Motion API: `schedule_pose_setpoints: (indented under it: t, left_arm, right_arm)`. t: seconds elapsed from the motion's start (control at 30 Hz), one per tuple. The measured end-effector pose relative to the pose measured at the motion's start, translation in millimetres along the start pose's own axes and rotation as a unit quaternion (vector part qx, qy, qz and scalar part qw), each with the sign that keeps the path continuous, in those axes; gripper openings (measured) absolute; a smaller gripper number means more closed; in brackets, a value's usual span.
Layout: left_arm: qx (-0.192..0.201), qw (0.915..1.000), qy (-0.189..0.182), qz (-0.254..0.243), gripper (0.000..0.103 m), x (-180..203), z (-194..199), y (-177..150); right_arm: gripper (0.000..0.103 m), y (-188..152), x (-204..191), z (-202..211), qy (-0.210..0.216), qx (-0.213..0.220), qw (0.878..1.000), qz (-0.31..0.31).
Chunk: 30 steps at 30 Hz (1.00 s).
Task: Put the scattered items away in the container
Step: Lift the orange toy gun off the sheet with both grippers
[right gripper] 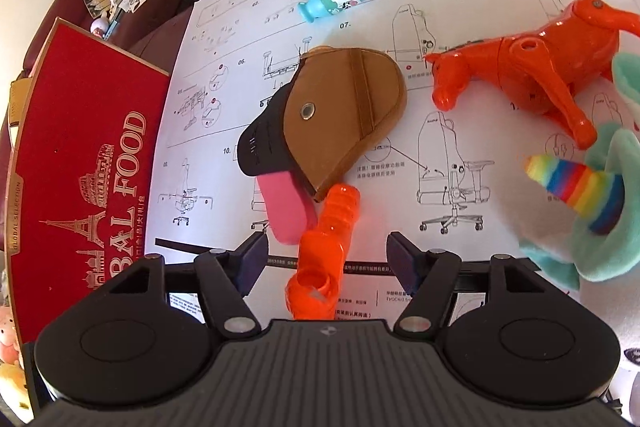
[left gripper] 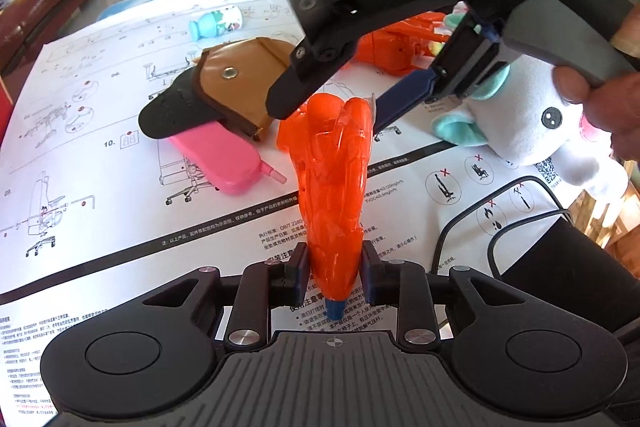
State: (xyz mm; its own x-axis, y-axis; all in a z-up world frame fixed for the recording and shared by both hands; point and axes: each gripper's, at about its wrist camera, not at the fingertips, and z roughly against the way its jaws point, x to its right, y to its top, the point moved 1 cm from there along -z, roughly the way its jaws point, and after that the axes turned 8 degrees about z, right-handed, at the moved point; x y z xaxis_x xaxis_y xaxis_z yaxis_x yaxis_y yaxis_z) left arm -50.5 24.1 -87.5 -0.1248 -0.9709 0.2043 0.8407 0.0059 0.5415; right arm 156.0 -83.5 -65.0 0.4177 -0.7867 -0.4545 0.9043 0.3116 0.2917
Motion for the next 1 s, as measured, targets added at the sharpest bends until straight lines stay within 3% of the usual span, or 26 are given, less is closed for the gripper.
schedule_pose_setpoints:
  t: [0.1,0.17,0.33,0.37,0.43,0.5,0.6,0.63,0.67,0.7,0.87,1.0]
  left_arm:
    - [-0.001,1.0000,-0.001,0.003,0.024,-1.2,0.0,0.0]
    - [-0.002,1.0000,-0.001,-0.001,0.024,0.0,-0.3,0.2]
    - [-0.005,1.0000,-0.003,0.001,0.025,0.0,-0.4,0.8]
    - [-0.006,1.0000,-0.002,0.005,0.027,-1.4,0.0,0.9]
    - [-0.005,0.9999,0.008,0.013,0.046,-2.8,0.4,1.9]
    - [0.002,0.9995,0.029,0.015,0.060,-2.2,0.7,3.4]
    - [0.010,0.9991,0.037,0.020,0.062,-1.3,1.3,8.0]
    - [0.008,0.9992,0.032,0.024,0.057,-1.8,0.9,9.4]
    - [0.007,0.9993,0.026,0.027,0.037,-2.3,0.6,10.2]
    - [0.005,0.9994,0.018,0.027,0.029,-3.2,0.3,11.1]
    - [0.004,0.9997,0.019,0.012,0.025,0.1,1.1,11.4]
    - [0.002,0.9998,0.017,0.011,0.025,2.7,0.8,11.1]
  right_arm:
    - [0.071,-1.0,-2.7,-5.1,0.001,-0.006,1.000,0.003]
    - [0.065,-1.8,-6.3,-8.4,-0.001,-0.006,1.000,0.011]
    - [0.035,0.1,-14.6,-16.7,-0.022,-0.006,0.999,0.042]
    - [0.035,0.0,-13.8,-17.7,-0.023,-0.008,0.999,0.040]
    - [0.032,-0.9,-10.7,-16.7,-0.016,-0.010,1.000,0.025]
    - [0.031,-2.1,-10.1,-16.3,-0.010,-0.012,1.000,0.018]
    - [0.031,-4.7,-11.2,-16.6,-0.007,-0.017,1.000,0.015]
    - [0.031,-5.6,-11.4,-16.5,-0.007,-0.018,1.000,0.015]
    - [0.032,-6.4,-11.5,-16.2,-0.006,-0.019,1.000,0.015]
    - [0.033,-6.9,-11.5,-15.6,-0.005,-0.019,1.000,0.014]
    - [0.040,-4.8,-7.4,-11.8,-0.009,-0.019,1.000,0.005]
    - [0.061,-4.3,-8.7,-11.6,-0.024,-0.019,0.999,0.011]
